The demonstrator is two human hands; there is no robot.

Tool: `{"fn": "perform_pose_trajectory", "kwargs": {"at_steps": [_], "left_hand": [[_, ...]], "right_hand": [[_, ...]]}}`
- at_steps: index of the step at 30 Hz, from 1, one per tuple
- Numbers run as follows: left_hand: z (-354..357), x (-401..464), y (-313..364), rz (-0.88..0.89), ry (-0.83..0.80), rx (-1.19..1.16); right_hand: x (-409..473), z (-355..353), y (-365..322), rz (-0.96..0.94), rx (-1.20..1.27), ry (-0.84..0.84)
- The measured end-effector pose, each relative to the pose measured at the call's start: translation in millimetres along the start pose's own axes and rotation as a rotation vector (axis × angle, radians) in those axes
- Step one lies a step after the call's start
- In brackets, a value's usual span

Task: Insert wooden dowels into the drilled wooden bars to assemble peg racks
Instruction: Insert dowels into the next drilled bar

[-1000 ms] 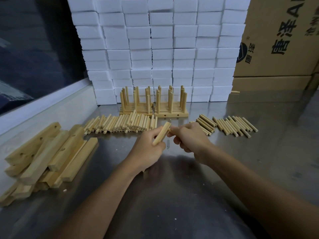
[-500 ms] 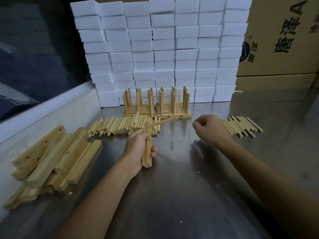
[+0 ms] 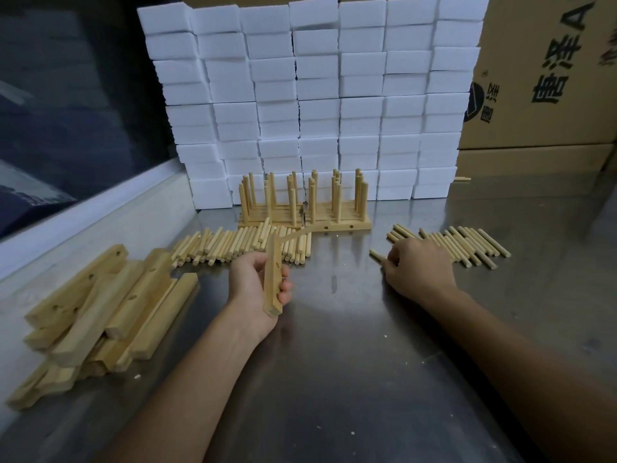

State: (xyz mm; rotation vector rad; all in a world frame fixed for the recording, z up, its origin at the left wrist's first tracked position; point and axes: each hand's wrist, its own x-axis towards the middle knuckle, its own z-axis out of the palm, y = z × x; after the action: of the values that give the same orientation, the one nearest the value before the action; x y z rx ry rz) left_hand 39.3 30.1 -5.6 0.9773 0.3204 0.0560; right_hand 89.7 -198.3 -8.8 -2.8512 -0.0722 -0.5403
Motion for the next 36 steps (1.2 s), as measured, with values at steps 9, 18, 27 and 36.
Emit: {"fn": "perform_pose_trajectory", "kwargs": {"at_steps": [9, 18, 27, 36], "left_hand": [[-1, -1, 0, -0.012, -0.061, -0.124], [2, -3, 1, -0.015, -0.104, -0.143], [-1, -1, -1, -0.017, -0.080, -0.067], [4, -4, -3, -0.033, -0.047, 0.012]], "right_hand": [[1, 2, -8, -0.040, 0.225, 0.069], [-1, 5, -14, -0.046, 0.695, 0.124], [-2, 4, -17, 0.082, 1.081, 0.134], [0, 0, -21, 0.313, 1.359, 0.054]]}}
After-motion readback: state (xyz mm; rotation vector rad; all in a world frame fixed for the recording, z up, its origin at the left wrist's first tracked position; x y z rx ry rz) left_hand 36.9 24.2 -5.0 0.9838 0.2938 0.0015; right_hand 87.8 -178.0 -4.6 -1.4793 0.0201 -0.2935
